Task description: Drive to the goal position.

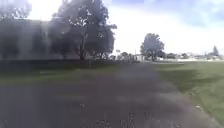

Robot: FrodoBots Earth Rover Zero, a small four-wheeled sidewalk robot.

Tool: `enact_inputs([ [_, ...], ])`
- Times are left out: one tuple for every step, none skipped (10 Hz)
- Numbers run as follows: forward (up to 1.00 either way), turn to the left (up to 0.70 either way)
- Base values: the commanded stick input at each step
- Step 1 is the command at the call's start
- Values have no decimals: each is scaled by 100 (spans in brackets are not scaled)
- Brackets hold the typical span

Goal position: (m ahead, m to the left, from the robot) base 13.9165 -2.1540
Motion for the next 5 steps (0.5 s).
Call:
enact_inputs([
  [0,-2],
  [0,0],
  [0,0],
  [0,0],
  [0,0],
])
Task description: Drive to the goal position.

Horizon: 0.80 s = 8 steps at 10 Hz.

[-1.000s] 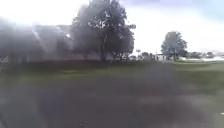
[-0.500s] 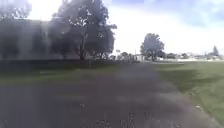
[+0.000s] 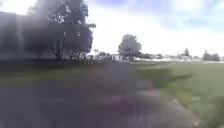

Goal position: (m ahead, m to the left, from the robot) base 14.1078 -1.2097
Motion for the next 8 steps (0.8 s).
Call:
enact_inputs([
  [0,0],
  [0,0],
  [0,0],
  [0,0],
  [34,0],
  [55,0],
  [70,0],
  [70,0],
])
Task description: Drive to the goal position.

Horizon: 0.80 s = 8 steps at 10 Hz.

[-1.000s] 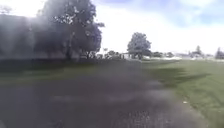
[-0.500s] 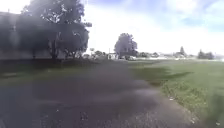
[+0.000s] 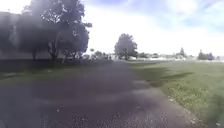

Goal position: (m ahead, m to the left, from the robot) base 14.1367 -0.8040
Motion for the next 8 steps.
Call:
enact_inputs([
  [70,0],
  [70,0],
  [70,0],
  [70,0],
  [70,0],
  [70,0],
  [70,-15],
  [70,-6],
])
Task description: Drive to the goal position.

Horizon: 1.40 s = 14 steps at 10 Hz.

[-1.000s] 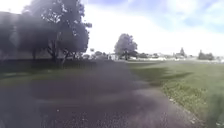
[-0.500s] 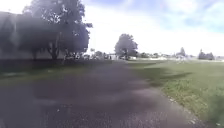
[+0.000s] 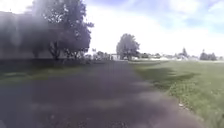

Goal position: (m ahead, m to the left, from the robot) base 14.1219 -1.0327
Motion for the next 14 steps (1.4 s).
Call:
enact_inputs([
  [70,0],
  [70,0],
  [70,0],
  [70,0],
  [70,0],
  [70,-3],
  [70,-7],
  [70,-24],
  [70,-25],
  [70,-25],
  [70,-12],
  [70,-5],
  [70,0],
  [70,0],
])
